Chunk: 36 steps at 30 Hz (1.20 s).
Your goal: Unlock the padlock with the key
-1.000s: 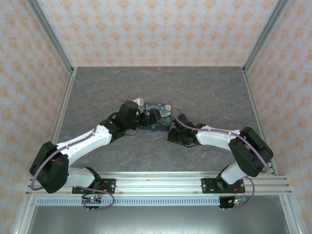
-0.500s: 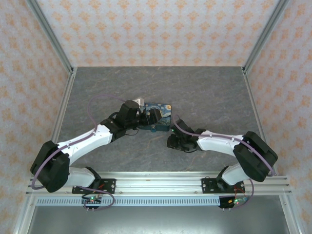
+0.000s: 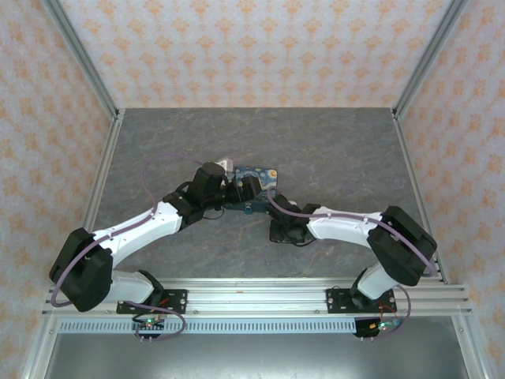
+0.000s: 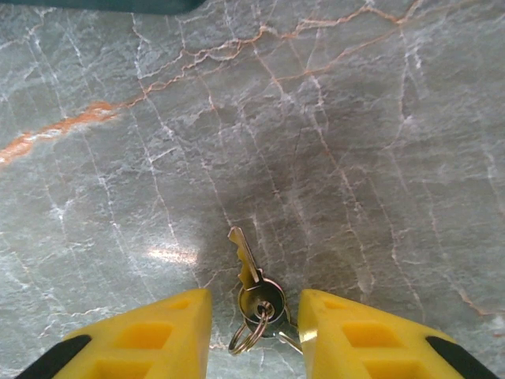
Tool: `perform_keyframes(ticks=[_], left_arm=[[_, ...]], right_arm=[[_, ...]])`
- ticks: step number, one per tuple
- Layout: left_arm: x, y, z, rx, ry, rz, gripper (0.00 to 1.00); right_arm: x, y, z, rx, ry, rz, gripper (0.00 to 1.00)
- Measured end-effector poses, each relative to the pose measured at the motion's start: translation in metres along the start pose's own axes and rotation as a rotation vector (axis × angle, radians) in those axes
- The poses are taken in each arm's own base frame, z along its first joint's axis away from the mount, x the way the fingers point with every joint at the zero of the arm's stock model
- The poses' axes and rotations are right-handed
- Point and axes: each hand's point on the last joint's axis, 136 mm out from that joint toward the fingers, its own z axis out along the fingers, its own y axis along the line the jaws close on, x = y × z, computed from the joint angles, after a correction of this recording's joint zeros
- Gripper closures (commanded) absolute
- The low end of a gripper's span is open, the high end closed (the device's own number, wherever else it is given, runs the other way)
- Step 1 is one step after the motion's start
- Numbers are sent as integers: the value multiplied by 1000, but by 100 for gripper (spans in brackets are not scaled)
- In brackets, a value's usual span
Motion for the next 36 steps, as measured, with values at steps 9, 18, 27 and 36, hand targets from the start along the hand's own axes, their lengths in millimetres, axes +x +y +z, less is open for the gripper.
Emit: perform_keyframes(ticks=[9,18,27,36], left_arm=[[0,0,0,-2,-2,0,0],[0,0,0,-2,-2,0,0],[0,0,0,-2,-2,3,0],[0,0,0,-3,-2,3,0]], right_arm=[[1,-2,2,106,-4,-77,81],[-5,6,5,69,-40,-68,100],[-10,9,3,-31,-97,-47,100],[-2,-11,-16,-80,-100,-12,100]])
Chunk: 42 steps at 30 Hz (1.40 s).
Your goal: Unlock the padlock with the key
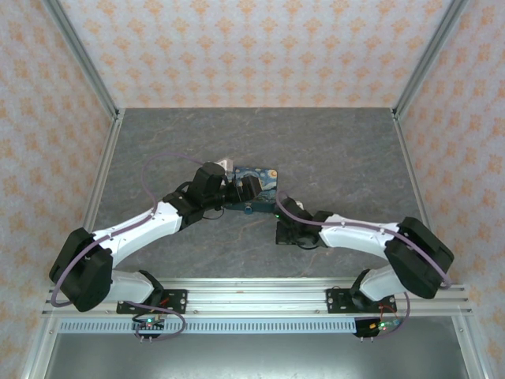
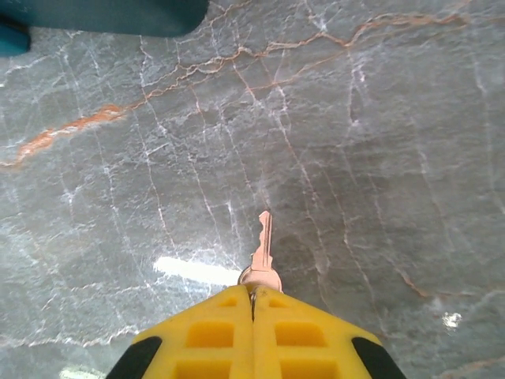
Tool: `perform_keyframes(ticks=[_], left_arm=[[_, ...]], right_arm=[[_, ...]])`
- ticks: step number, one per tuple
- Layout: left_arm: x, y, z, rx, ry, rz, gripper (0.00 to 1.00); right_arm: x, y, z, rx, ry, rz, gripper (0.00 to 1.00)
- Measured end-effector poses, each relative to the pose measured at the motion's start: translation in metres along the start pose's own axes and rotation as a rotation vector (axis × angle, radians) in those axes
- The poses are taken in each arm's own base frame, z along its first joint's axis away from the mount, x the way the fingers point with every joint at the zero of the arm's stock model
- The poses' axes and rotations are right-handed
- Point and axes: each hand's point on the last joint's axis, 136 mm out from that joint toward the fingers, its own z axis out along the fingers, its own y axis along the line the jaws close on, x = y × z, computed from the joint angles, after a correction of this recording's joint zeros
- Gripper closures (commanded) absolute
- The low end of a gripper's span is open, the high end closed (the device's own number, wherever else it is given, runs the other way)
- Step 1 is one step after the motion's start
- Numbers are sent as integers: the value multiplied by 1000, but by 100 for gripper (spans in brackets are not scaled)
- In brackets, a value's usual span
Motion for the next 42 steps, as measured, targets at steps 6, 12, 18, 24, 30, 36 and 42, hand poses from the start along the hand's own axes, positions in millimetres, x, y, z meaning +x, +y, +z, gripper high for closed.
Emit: perform_keyframes(ticks=[6,12,18,24,30,36,42], left_arm=[[0,0,0,1,0,0,0],[2,-1,0,7,9,-11,0],[5,-12,0,61,35,-51,0],[13,-23,10,116,79,-94,9],[27,-32,21,160,136,-129,26],[40,-36,28,171,176,-133,35],[48,-38,36,178,193,-131,39]], right_arm=[[-4,1,-17,-63,-38,15,100],[-6,7,-30,-126,-63,14,100],[-15,25,-54,-249,-118,-10,100],[-27,41,-80,-361,-189,-39,100],[-34,50,-92,-411,-232,-50,100],[-38,52,-94,-423,-248,-47,100],[-44,56,-97,-442,-272,-45,100]])
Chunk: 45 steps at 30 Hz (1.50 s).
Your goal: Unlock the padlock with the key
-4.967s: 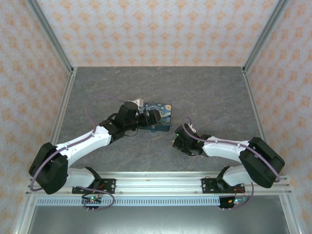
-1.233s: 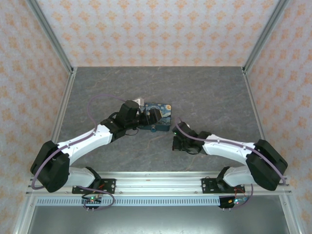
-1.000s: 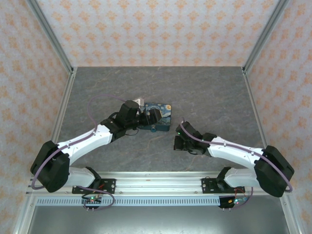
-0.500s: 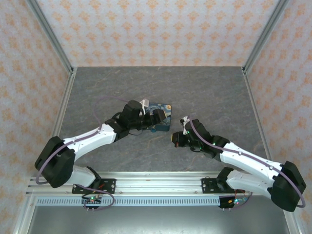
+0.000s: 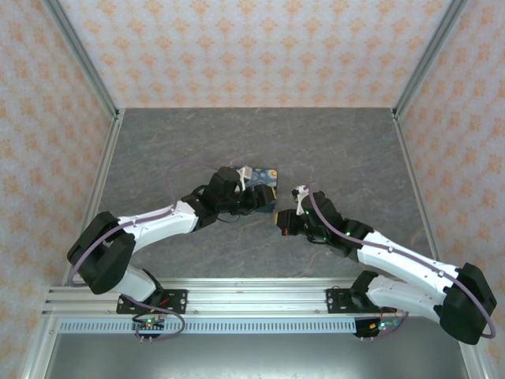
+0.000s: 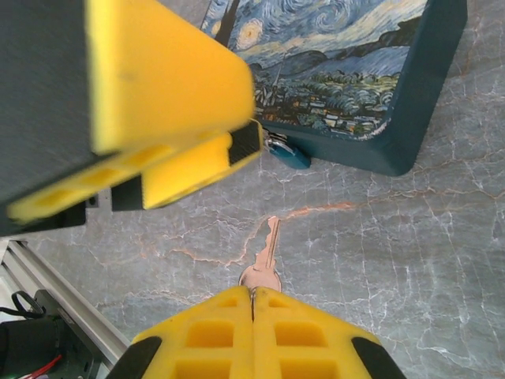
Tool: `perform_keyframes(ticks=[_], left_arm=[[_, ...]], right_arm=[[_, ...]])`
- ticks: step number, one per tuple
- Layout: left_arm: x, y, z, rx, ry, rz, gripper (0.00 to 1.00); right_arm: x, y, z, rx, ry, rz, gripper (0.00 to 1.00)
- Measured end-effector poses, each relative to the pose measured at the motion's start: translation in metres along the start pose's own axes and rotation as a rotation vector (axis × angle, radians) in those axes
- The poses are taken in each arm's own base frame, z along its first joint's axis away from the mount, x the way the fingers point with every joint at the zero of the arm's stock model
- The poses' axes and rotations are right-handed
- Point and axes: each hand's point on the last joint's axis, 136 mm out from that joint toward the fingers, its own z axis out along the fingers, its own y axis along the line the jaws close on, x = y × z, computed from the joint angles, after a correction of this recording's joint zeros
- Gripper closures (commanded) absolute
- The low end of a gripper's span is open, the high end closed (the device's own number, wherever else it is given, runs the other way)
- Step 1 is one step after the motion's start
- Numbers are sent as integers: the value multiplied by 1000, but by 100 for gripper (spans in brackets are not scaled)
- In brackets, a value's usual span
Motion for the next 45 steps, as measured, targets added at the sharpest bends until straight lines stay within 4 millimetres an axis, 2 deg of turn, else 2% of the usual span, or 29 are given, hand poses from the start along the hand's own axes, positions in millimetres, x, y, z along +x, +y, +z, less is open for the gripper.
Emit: perform_keyframes(ticks=[8,23,32,36,37,39,40,42,45], left_arm=[[12,9,15,-19,35,-18,51],[14,3,19,-1,37,-25,75],[18,0,21,3,46,-22,100],[16,-4,21,13,41,-15,100],[16,-5,21,14,41,-14,100],[16,-5,21,13,39,-14,100],[16,-4,21,12,38,-13,100],[15,-4,21,11,34,-7,100],[12,-3,21,4,20,15,100]], right_arm=[[-3,3,0,-12,-14,2,100],[-7,5,0,-25,-31,10,100],[-3,2,2,-21,-25,16,100],[-2,1,3,-20,-25,20,100],[-2,1,3,-21,-26,23,93],[-3,1,3,-20,-27,33,67],[-4,0,2,-17,-33,35,62],[-7,0,-2,-19,-53,44,57],[-20,-2,-19,-36,-124,73,56]])
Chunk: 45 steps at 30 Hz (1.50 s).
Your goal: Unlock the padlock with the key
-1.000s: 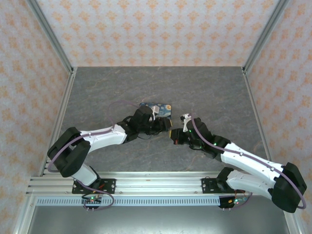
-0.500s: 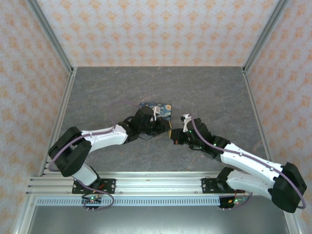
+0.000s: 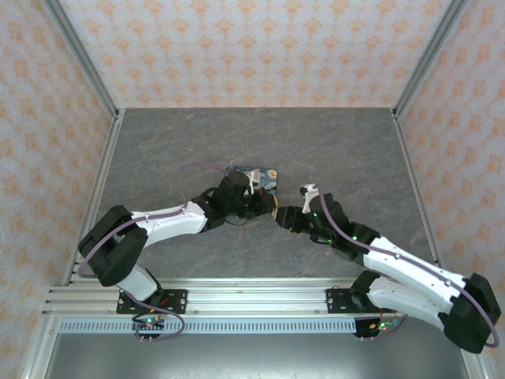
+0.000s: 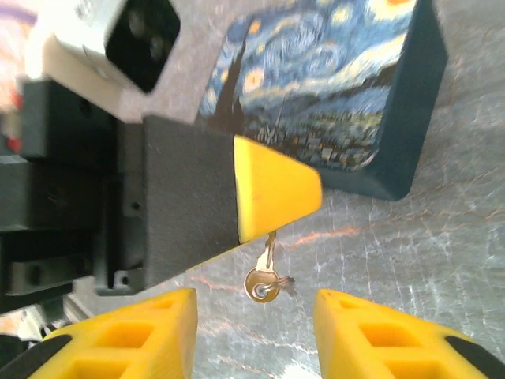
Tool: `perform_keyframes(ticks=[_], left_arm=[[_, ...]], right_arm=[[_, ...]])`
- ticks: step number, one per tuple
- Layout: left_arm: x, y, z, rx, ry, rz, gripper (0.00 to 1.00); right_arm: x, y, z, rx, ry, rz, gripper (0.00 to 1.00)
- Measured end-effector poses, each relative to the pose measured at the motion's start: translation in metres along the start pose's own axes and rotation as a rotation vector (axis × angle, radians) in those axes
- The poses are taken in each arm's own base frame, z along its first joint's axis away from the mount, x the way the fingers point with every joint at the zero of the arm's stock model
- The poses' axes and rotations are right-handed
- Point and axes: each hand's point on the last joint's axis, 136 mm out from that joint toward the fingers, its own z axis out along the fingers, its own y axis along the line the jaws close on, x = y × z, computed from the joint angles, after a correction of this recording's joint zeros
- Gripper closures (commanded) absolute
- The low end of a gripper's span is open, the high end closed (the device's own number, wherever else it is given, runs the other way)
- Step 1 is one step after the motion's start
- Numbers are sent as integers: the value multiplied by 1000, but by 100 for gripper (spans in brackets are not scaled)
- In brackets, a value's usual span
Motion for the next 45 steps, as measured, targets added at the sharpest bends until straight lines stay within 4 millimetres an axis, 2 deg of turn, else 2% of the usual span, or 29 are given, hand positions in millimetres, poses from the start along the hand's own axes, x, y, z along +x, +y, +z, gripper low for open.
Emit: perform_keyframes(ticks=[4,6,12,15,26,33,39,45], left_arm=[[-5,-1,-2,-5,-28,51,100],[-9,-5,-5,2,-49,82,100],[-33,-36,-25,91,-193,169,100],[-42,-43,-34,125,-262,179,100],[-62,-35,-45,172,-421,32,100],[-75,-48,-54,247,-489,-44,100],[-79,-57,-60,297,-516,-89,100],[-80,-63,-59,336,-520,-120,100]], right_arm=[[-20,-2,-21,-39,-111,75,55],[-23,-7,-26,-50,-149,124,55],[-19,-25,-14,-93,-218,298,55],[-19,-30,-6,-118,-241,374,55],[-56,-3,-10,-268,-368,452,51],[-70,7,4,-299,-383,481,52],[-88,24,5,-364,-413,500,53],[-94,30,8,-395,-417,516,54]])
